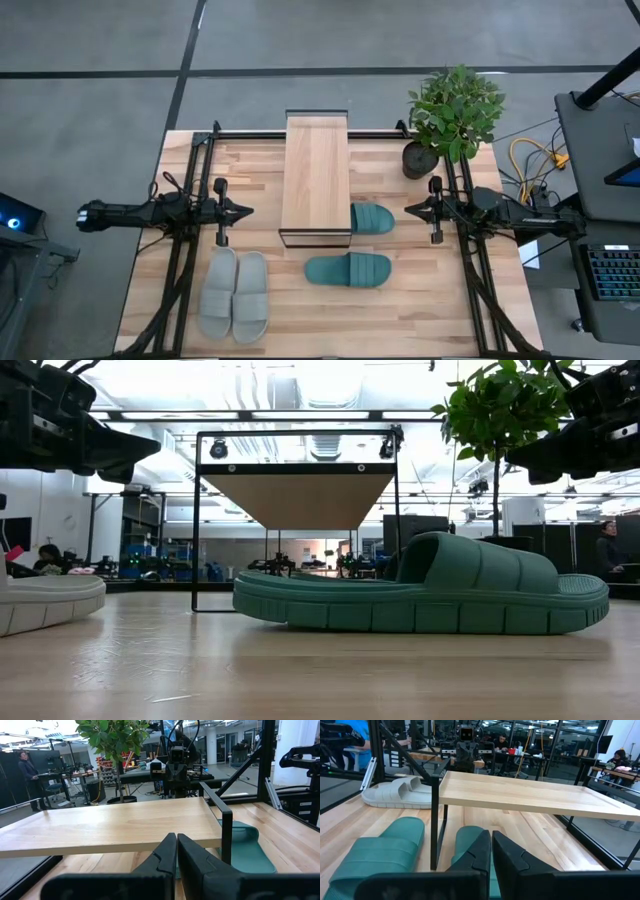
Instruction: Pick and place slides into the shelf
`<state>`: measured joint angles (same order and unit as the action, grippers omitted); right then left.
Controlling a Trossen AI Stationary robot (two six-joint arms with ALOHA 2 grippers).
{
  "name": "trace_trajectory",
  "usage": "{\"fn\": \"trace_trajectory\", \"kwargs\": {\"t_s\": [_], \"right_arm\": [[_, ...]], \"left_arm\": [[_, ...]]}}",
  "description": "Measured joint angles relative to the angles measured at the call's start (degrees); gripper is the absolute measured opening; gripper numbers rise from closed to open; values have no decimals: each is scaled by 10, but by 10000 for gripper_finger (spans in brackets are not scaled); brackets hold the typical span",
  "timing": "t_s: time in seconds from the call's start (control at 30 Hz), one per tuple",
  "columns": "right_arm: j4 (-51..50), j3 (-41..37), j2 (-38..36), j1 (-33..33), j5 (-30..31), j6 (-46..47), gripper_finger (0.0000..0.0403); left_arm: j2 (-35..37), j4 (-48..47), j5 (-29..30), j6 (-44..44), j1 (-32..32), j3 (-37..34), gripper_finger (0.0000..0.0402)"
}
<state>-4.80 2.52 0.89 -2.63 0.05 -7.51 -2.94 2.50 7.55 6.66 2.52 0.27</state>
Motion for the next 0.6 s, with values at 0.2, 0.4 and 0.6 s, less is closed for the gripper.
{"fn": "trace_trajectory", "kwargs": {"t_s": [0.2, 0.4, 0.6], "right_arm": [[0, 0, 0, 0, 0, -15, 9], [0, 0, 0, 0, 0, -139, 9], [3, 0, 0, 0, 0, -218, 9]], "left_arm": [[0, 0, 0, 0, 0, 0, 0], [0, 0, 0, 0, 0, 0, 0], [0, 0, 0, 0, 0, 0, 0]]}}
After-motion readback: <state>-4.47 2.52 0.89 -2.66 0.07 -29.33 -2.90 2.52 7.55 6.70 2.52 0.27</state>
